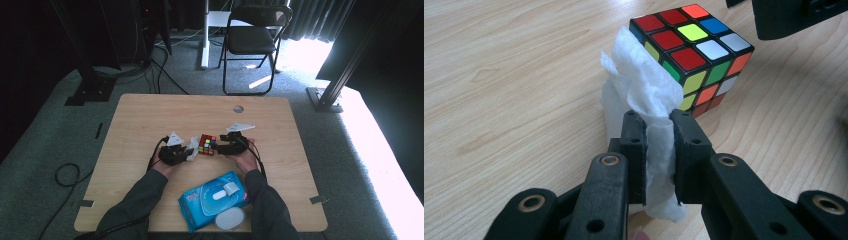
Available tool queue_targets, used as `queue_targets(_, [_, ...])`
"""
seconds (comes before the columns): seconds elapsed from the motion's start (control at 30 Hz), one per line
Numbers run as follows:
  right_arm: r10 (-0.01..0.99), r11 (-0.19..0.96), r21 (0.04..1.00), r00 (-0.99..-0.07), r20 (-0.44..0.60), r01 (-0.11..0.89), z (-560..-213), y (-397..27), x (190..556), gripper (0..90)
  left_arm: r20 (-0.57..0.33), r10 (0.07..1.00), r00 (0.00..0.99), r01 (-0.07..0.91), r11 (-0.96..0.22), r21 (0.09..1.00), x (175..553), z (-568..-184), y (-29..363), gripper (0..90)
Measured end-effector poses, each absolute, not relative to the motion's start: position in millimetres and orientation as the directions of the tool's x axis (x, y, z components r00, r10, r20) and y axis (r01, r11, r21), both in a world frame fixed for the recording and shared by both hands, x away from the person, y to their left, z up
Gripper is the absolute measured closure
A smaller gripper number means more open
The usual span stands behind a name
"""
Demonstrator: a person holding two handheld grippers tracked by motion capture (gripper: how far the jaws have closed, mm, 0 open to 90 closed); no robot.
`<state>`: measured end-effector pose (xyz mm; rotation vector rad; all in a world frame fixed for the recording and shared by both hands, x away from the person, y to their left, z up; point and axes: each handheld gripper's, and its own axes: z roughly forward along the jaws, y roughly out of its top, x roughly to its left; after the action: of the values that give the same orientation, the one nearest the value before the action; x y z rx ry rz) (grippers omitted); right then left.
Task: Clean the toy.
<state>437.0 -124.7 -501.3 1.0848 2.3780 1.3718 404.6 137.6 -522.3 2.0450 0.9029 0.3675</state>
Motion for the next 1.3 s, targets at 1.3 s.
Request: queue_targets(1.3, [0.572, 0.515, 0.777, -0.821, 0.003, 0.362, -506, -95, 447, 34.3, -0.086, 0.74, 0.667, 0.471, -0.329, 0.819, 410, -510, 151, 78.5])
